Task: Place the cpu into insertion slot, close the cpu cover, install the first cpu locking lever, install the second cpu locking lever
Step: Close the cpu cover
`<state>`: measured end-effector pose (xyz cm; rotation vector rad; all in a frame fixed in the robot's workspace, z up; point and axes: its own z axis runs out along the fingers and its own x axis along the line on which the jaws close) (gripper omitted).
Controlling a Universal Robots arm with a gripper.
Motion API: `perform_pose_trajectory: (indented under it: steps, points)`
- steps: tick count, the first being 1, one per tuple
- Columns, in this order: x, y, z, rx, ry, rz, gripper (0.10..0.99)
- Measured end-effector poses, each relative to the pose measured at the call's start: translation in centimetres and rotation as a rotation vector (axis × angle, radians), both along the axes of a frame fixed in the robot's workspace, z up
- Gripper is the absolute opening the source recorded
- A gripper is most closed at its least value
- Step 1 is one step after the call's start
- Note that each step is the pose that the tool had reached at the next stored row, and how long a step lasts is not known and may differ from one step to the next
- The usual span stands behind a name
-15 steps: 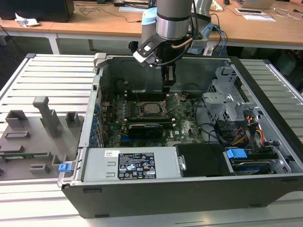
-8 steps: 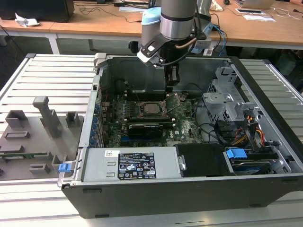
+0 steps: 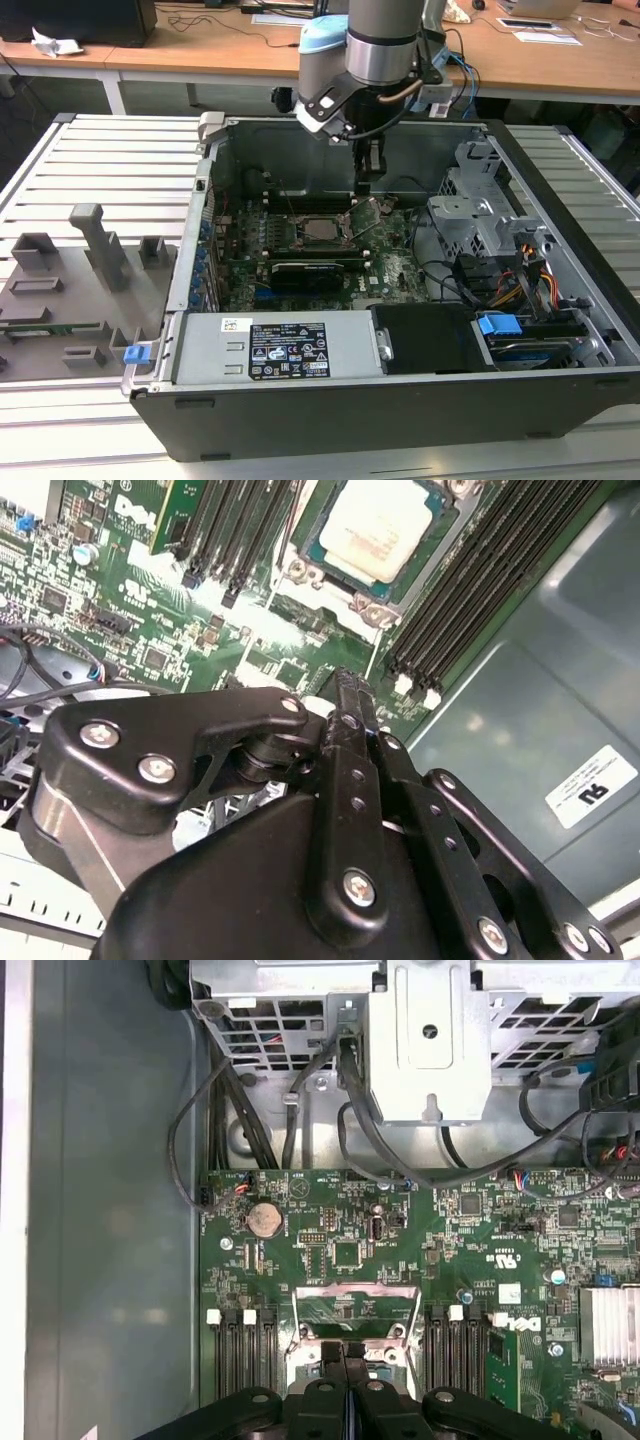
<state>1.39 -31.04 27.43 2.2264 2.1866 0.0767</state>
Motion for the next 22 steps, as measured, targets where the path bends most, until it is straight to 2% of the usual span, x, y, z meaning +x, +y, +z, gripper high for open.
perform_pose_trajectory:
  steps: [3,5,9,10,14,22]
  points:
    - [0.26,0.0,0.0,0.0,0.0,0.0,0.106]
    - [1.55,0.0,0.0,0.0,0.0003,0.0,0.106]
    - [1.97,0.03,0.0,0.0,0.0003,0.0,0.106]
    - [2.39,0.03,0.0,0.0,0.0007,0.0,0.106]
    - [3.07,0.05,-0.05,0.0,0.0017,0.0,0.106]
    - [3.19,-0.32,-0.99,-0.004,0.0017,0.0,0.106]
